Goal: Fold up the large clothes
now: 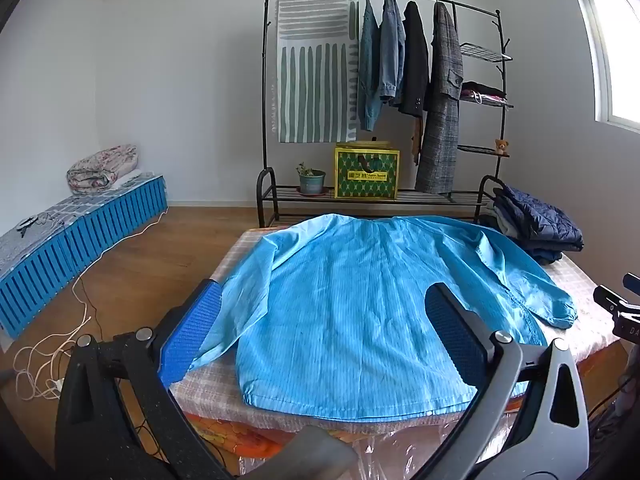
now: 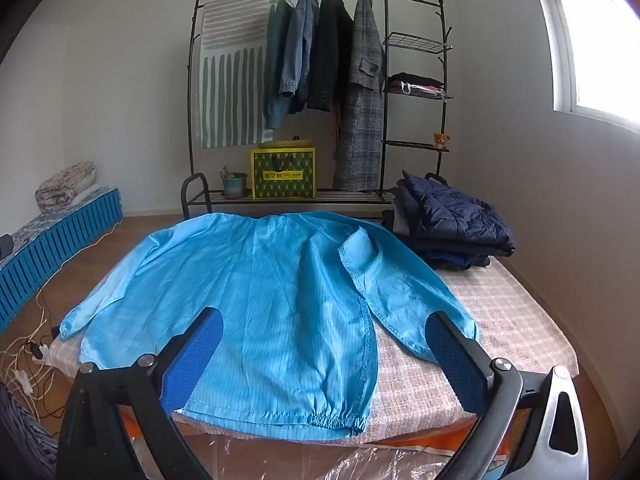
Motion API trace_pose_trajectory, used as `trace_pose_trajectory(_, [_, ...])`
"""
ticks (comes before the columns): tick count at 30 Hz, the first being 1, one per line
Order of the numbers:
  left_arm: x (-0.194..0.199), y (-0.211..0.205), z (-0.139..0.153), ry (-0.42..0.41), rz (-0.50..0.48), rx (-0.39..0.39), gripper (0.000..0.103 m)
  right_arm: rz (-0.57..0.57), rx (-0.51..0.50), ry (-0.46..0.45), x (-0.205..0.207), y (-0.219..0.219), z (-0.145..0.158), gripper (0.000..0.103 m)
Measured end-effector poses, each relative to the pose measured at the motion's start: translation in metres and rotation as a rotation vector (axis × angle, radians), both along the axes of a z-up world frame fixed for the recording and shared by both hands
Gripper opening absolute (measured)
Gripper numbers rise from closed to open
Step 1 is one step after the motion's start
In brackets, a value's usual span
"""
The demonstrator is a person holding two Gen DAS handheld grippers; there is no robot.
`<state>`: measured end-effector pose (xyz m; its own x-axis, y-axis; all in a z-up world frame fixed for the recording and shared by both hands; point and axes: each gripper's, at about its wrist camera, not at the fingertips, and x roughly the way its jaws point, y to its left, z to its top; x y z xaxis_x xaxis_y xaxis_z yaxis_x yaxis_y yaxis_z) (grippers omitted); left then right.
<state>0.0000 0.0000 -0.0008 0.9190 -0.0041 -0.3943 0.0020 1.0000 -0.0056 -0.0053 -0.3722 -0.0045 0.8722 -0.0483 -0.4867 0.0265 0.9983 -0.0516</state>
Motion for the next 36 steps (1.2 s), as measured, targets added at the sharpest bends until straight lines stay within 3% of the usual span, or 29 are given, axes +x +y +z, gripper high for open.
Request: trace_pose_trajectory(36, [-0.0007, 0.0001, -0.0007, -0.004, 0.007, -0.012, 0.103, -0.001, 0.004, -0.005, -0.0016, 0.0038, 0.0007, 0.102])
